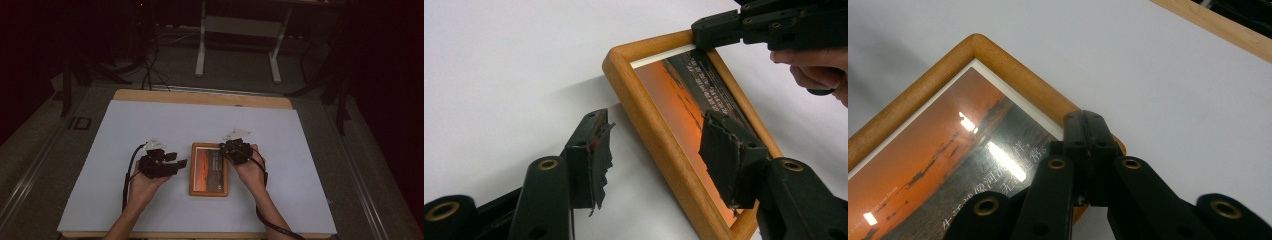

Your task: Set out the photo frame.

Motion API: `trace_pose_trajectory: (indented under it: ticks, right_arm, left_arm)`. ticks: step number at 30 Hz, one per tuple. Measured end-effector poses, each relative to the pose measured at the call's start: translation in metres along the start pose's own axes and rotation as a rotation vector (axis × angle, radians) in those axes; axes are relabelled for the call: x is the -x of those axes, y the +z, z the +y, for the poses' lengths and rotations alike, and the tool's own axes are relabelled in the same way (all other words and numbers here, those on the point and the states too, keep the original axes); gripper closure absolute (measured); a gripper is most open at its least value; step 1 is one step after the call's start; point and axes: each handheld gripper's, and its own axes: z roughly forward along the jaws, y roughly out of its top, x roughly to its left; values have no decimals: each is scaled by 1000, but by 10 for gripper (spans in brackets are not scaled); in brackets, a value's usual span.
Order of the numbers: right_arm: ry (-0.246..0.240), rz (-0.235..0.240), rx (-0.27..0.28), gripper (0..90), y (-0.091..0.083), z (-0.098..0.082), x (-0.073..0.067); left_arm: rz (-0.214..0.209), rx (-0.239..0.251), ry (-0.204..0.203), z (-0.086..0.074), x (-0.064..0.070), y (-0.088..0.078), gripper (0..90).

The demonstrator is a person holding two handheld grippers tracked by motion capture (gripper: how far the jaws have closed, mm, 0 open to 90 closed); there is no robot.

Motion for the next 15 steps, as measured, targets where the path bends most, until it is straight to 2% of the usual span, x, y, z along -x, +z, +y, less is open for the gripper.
trace_pose_trajectory:
  ticks: [15]
  right_arm:
    - [10,3,5,899,1,-4,5]
  left_arm:
    - [-9,6,-8,0,0,-3,457]
